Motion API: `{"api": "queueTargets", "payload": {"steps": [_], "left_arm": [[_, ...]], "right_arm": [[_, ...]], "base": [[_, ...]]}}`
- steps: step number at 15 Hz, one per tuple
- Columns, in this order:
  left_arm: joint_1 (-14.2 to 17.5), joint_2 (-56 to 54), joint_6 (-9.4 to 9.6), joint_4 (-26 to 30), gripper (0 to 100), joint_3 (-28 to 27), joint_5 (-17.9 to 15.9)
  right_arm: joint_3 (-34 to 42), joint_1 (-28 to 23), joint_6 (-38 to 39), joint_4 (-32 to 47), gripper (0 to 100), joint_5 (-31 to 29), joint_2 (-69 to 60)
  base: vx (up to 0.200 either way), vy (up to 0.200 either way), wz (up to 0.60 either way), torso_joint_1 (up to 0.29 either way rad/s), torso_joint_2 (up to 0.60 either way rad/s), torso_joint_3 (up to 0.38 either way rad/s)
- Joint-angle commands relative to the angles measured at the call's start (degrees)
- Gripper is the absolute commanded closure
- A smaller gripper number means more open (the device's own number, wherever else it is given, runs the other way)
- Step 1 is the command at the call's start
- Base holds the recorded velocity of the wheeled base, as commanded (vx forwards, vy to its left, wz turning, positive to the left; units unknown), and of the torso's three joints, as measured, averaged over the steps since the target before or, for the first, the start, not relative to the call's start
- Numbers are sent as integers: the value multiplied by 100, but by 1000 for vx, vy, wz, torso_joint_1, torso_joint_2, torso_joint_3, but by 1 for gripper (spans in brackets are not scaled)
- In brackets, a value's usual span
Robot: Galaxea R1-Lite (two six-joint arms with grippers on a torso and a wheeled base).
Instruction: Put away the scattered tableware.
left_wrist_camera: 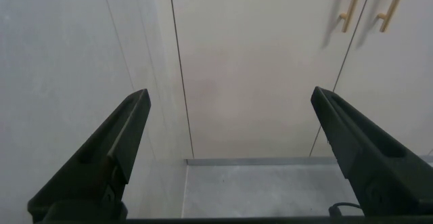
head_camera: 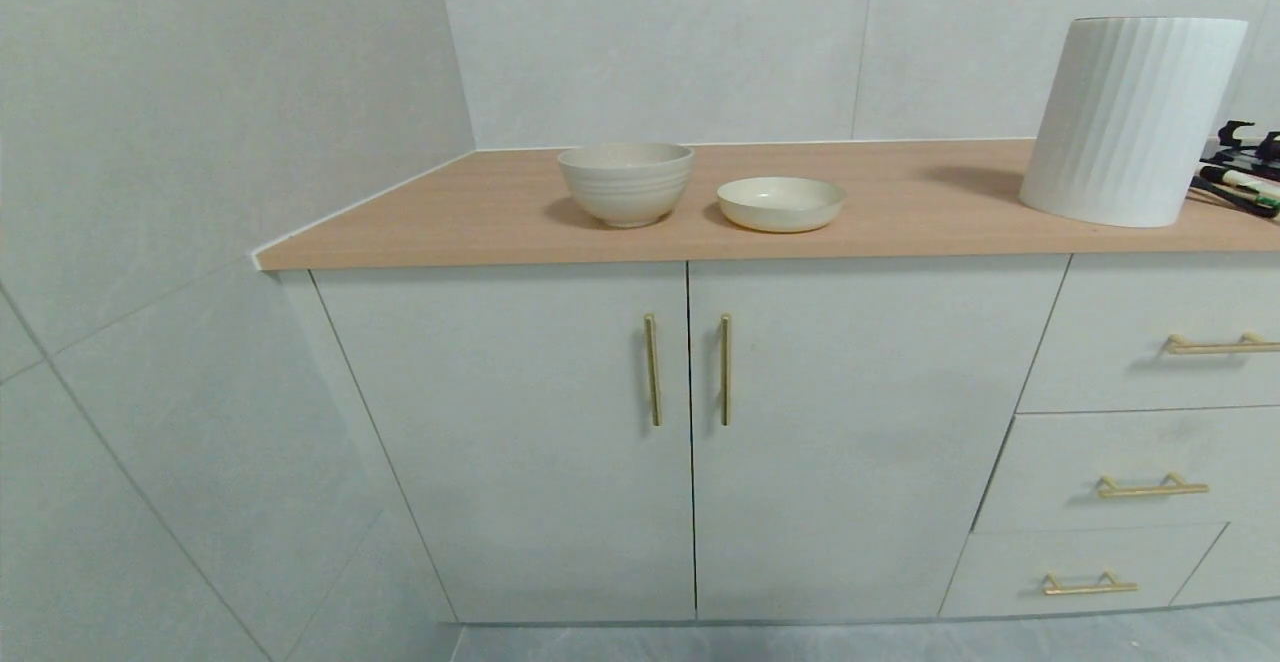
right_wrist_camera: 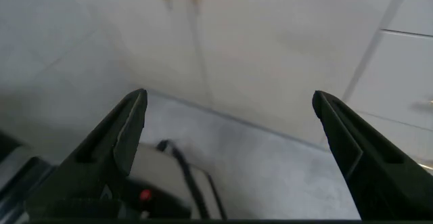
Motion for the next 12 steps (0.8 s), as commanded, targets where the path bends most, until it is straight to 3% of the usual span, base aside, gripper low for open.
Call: {"api": "queueTargets", "payload": {"steps": [1,5,12], "left_arm": [[0,0,-1,2,0,0,0],[0,0,-1,2,0,0,0],[0,0,-1,2,0,0,-8]], "right_arm": [[-844,814,-3,-205,0,36,1819],[-1723,1482,-3,-1207,0,19,3797],[-3656,2035,76,-1225,0,19,5871]], "base": [[0,0,0,0,0,0],[0,0,0,0,0,0],[0,0,0,0,0,0]]}}
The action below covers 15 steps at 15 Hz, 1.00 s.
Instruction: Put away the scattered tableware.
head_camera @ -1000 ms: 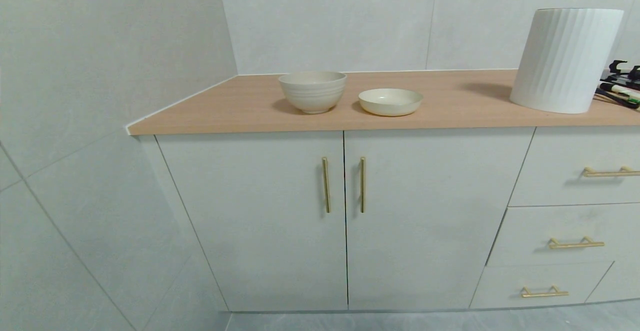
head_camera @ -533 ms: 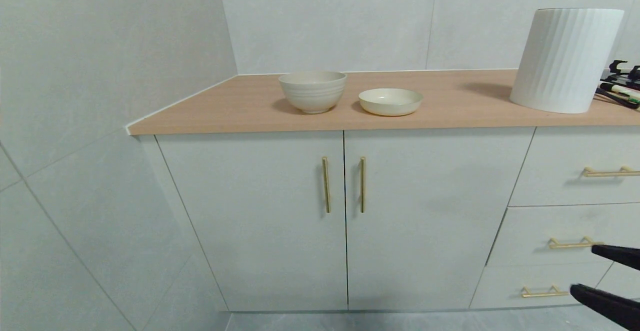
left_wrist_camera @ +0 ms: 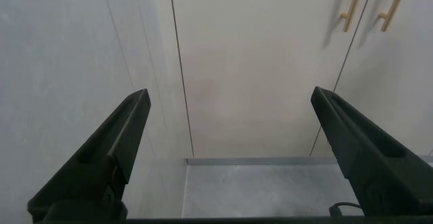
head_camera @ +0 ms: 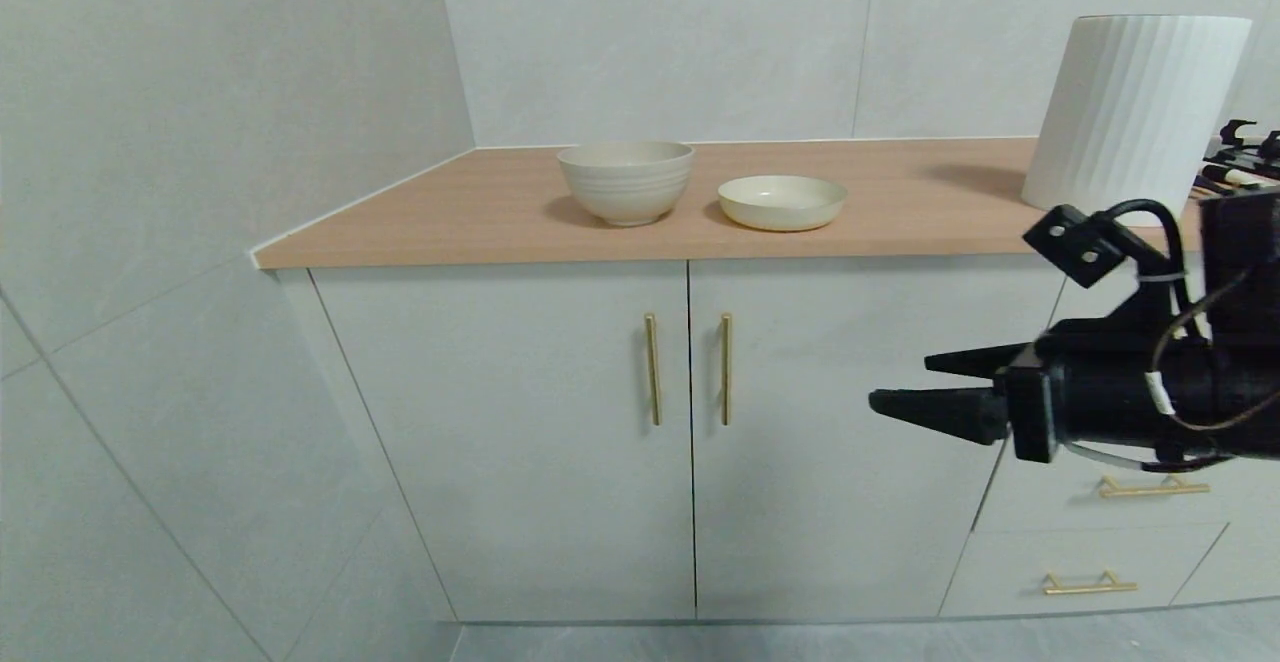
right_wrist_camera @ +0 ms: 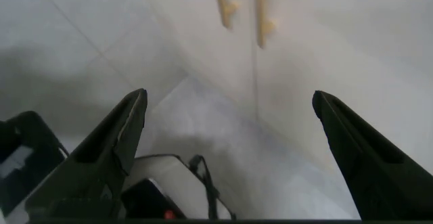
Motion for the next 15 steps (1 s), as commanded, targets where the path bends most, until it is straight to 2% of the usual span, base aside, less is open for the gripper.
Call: {"api": "queueTargets", "payload": {"steps": [1,4,10,15], "left_arm": [[0,0,-1,2,0,0,-8],[0,0,-1,2,0,0,0],[0,0,-1,2,0,0,0],[0,0,-1,2,0,0,0]], "right_arm": [[-971,287,165,-17,0,-7,1339],[-1472,665,692,-34,0,-34,1980],[-1674,727,947,-500,0,-34,2798],[-1701,718,1254,-2021,0,-289,3536]], "base": [[0,0,0,0,0,0],[0,0,0,0,0,0],[0,0,0,0,0,0],[0,0,0,0,0,0]]}}
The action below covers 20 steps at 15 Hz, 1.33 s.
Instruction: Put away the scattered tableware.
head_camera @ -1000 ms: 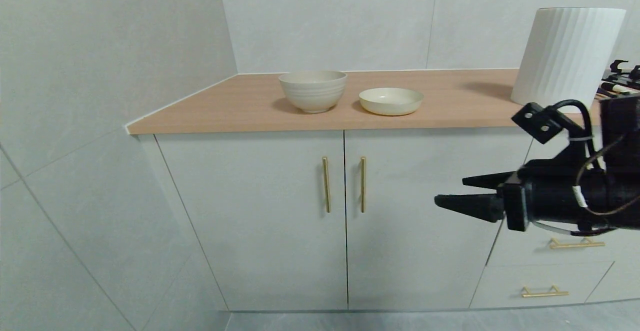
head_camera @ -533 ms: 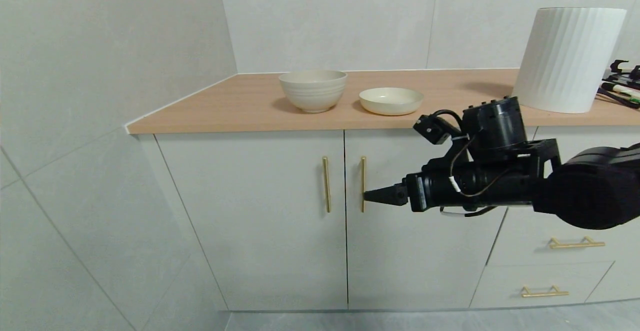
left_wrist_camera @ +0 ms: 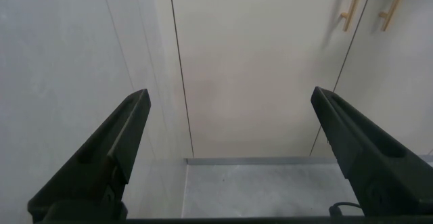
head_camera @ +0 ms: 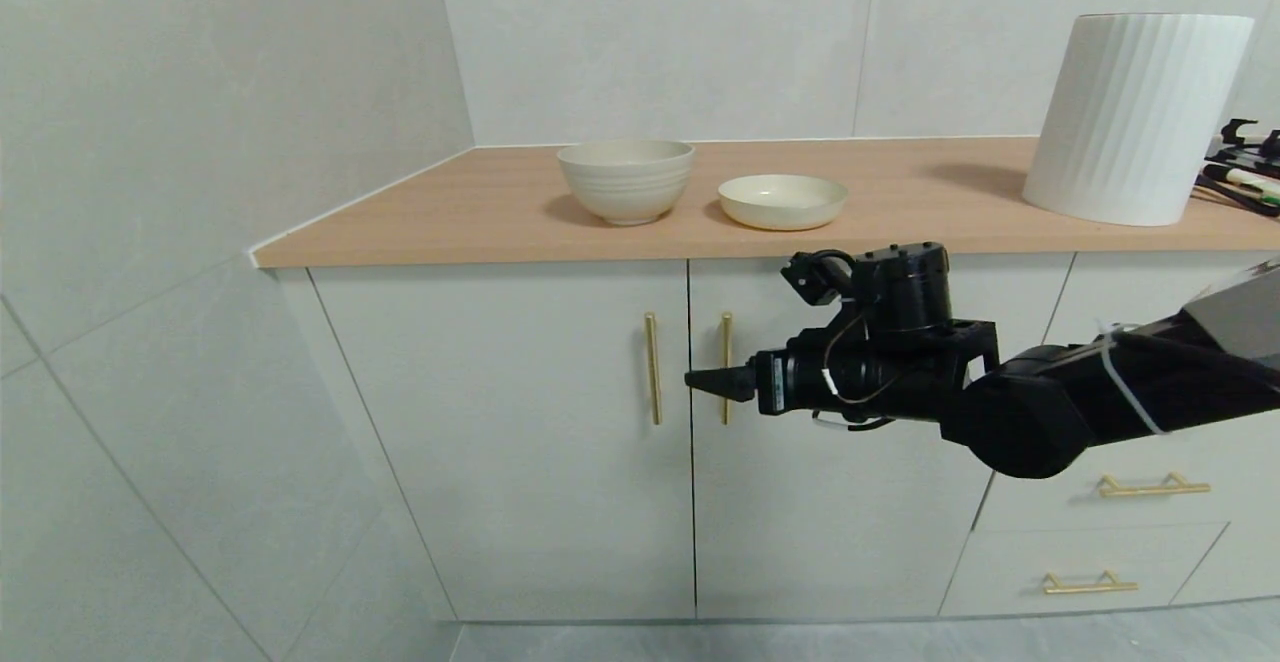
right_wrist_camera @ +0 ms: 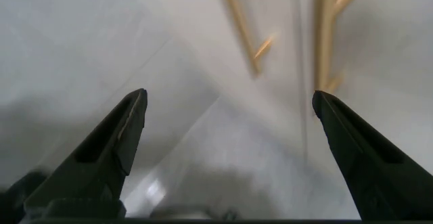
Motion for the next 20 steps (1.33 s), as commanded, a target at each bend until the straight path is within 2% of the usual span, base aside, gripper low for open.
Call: {"api": "queueTargets", "payload": {"steps": [1,4,8,11,20], "left_arm": [[0,0,2,2,0,0,3],[0,0,2,2,0,0,3],[0,0,2,-7,0,0,3],[0,0,2,2,0,0,3],[0,0,2,2,0,0,3]], "right_arm": [[-1,4,-2,-247,0,-166,419],[-107,-5,69,-379,0,-201,534],[-300,-14,535,-520,0,-236,665],[-300,-14,552,-889,0,-245,876],[-265,47,842,-1100,0,-175,920]], "base": [[0,0,0,0,0,0],[0,0,0,0,0,0],[0,0,0,0,0,0],[0,0,0,0,0,0],[0,0,0,0,0,0]]}}
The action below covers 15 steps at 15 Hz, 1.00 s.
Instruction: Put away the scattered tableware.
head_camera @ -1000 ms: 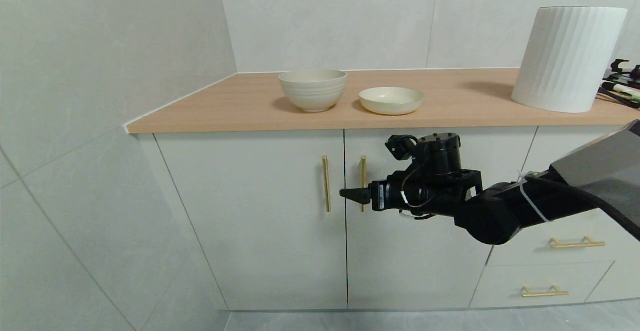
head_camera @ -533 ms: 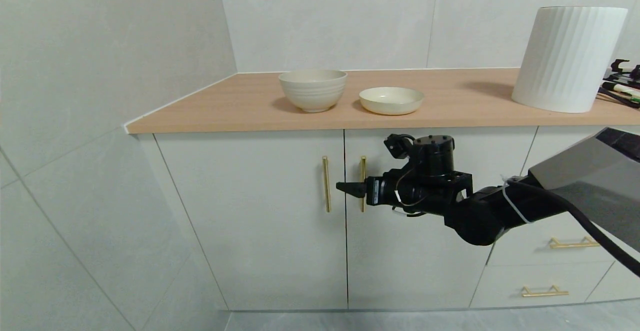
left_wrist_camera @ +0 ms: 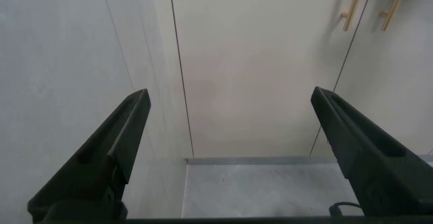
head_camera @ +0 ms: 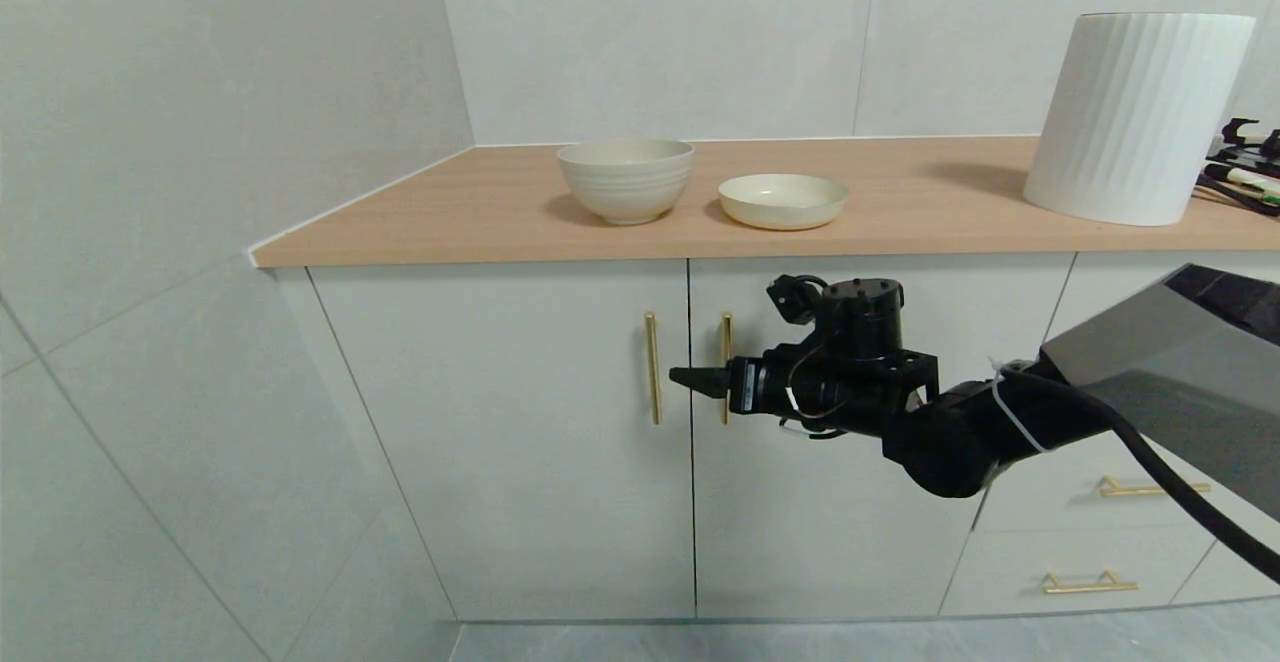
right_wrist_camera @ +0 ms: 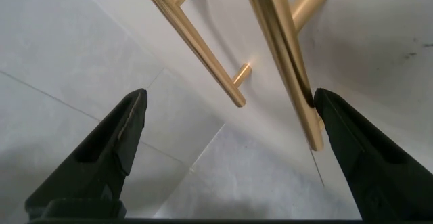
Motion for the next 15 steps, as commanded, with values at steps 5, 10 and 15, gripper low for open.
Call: {"api": "queueTargets", "payload": {"steps": [5,10,15], "left_arm": [[0,0,-1,2,0,0,0],[0,0,-1,2,0,0,0],[0,0,-1,2,0,0,0]], "right_arm": [[-10,36,1,-9,0,8,48],[8,141,1,-229,0,-1,215],[421,159,274,-229,0,579,-259]], "base": [[0,0,0,0,0,0],[0,0,0,0,0,0],[0,0,0,0,0,0]]}}
